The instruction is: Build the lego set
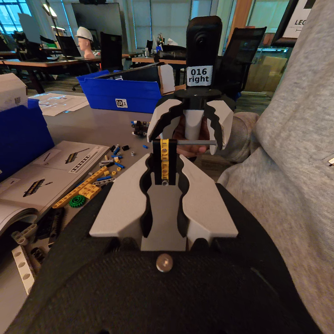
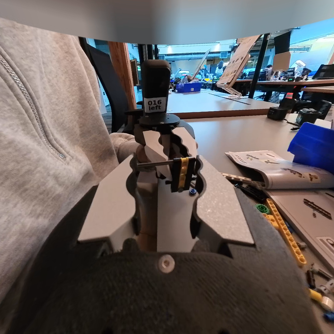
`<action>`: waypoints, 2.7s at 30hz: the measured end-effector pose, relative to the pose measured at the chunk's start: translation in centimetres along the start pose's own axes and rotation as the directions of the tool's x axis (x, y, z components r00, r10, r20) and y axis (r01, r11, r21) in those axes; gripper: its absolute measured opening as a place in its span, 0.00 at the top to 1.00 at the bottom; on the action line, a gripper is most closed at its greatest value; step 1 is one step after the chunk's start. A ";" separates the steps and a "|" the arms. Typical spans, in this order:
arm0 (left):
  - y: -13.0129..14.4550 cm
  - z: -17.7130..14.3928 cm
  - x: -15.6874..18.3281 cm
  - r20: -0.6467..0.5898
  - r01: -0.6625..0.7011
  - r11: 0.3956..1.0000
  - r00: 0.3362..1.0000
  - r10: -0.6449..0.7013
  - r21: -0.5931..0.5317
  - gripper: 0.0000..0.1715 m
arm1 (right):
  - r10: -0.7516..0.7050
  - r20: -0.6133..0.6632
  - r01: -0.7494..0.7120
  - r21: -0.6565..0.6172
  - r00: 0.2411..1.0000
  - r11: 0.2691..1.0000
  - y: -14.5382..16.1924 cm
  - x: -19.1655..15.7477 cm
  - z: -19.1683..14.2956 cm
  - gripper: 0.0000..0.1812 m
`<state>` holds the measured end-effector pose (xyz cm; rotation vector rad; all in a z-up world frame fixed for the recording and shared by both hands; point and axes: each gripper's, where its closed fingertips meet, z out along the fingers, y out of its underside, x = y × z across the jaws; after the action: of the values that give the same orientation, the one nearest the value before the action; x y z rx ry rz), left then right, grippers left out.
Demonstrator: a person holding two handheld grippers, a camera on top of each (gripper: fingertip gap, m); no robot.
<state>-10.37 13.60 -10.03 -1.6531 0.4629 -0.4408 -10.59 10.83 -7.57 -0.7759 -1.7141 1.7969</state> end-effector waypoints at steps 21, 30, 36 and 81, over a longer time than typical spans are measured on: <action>-0.3 -0.1 -0.2 0.020 -0.005 1.000 1.000 0.005 0.020 0.87 | 0.023 0.002 -0.023 0.005 1.000 1.000 -0.1 0.1 -0.1 0.66; -0.1 0.0 -0.2 0.028 -0.013 1.000 1.000 0.013 0.001 0.87 | 0.030 0.004 -0.030 -0.007 1.000 1.000 0.1 0.0 0.0 0.66; 0.1 0.0 -0.3 0.042 -0.030 0.999 0.999 0.030 -0.012 0.87 | 0.027 -0.004 -0.027 -0.018 1.000 0.999 0.3 0.1 0.0 0.66; 0.9 0.4 1.5 -0.112 0.062 0.998 0.992 -0.065 -0.032 0.87 | 0.078 0.059 -0.075 -0.044 0.995 0.996 0.9 0.2 -0.9 0.77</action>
<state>-8.93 13.02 -10.90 -1.6800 0.5037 -0.5795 -10.07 11.50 -8.50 -0.8220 -1.7884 1.8588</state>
